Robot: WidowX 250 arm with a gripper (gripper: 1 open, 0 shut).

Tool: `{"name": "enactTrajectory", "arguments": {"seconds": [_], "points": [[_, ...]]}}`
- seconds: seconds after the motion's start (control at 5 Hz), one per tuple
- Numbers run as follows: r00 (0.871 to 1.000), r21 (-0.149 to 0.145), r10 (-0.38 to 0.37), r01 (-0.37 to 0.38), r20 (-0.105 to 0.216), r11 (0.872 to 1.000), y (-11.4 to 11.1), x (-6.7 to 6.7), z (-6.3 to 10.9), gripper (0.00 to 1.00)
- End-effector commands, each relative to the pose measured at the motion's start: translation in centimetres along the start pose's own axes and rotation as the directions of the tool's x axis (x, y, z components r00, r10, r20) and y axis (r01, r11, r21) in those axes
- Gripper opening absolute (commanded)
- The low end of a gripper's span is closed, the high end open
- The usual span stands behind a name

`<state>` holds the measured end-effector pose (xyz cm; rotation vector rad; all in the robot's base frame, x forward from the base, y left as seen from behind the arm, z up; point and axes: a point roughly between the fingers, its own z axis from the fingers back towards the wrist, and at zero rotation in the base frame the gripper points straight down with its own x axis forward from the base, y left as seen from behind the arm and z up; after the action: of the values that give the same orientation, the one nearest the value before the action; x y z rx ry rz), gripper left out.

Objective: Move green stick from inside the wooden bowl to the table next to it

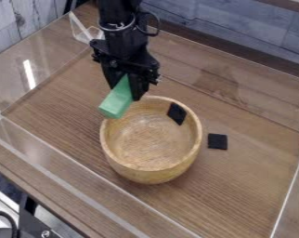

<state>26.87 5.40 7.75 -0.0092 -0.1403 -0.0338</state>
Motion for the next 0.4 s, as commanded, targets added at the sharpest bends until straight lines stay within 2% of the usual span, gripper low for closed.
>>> {"name": "enactTrajectory", "arguments": {"seconds": [0.0, 0.2], "points": [[1.0, 0.014, -0.002, 0.002, 0.031, 1.0, 0.47, 0.39, 0.53, 0.0], [1.0, 0.015, 0.0, 0.0, 0.025, 1.0, 0.47, 0.27, 0.28, 0.0]]}}
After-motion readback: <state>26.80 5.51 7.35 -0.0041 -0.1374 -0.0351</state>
